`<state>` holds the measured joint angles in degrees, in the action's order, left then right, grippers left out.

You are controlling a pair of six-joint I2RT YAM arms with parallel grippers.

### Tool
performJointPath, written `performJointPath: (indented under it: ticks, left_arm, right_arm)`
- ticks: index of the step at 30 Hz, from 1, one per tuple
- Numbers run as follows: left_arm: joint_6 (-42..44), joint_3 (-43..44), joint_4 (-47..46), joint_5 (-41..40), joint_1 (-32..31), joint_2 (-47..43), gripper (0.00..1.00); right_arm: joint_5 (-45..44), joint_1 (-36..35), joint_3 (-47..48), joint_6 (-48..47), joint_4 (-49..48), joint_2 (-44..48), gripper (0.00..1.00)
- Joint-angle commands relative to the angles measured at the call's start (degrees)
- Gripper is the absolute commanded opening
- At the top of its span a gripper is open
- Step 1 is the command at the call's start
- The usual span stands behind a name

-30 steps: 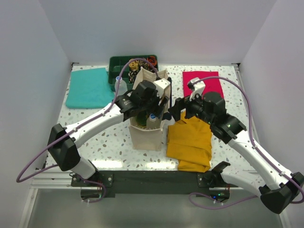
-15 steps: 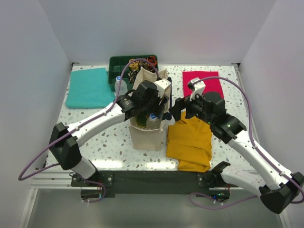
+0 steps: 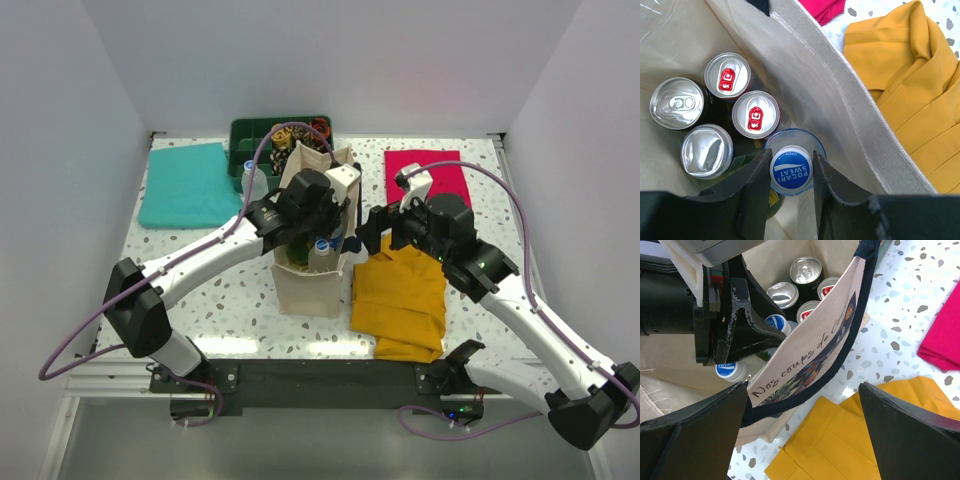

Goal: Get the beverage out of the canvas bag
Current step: Take out the drink from the canvas bag.

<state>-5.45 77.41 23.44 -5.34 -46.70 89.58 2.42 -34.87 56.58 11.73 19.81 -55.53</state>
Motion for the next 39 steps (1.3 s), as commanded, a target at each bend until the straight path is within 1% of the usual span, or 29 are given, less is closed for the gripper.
performJointPath:
  ticks: [1,2,9,22,30,39]
  left_arm:
    - [-0.7,0.1,-2.3,1.7,-0.2,0.5,0.03]
    - [-0.9,0.0,-2.3,1.5,-0.2,0.5,0.0]
    - [-1.4,0.0,-2.7,1.1,-0.3,-1.5,0.0]
    - [-0.8,3.8,-2.5,-1.2,-0.3,-7.4,0.0]
    - [-0.3,3.5,-3.1,-2.0,-0.3,-9.4,0.0]
    - [-0.1,5.0,-3.1,-0.5,-0.3,-11.3,0.0]
  right_arm:
    - [-1.0,-0.1,1.5,-0.7,-0.6,0.2,0.98]
    - [-1.0,-0.1,1.5,-0.7,-0.6,0.2,0.98]
    - [-1.3,-0.1,1.4,-0.6,-0.5,0.5,0.98]
    - [-1.4,-0.1,1.4,-0.3,-0.7,-0.1,0.98]
    - [-1.3,0.0,1.5,0.0,-0.9,0.0,0.98]
    - [-1.4,0.0,1.5,0.0,-1.0,-0.3,0.98]
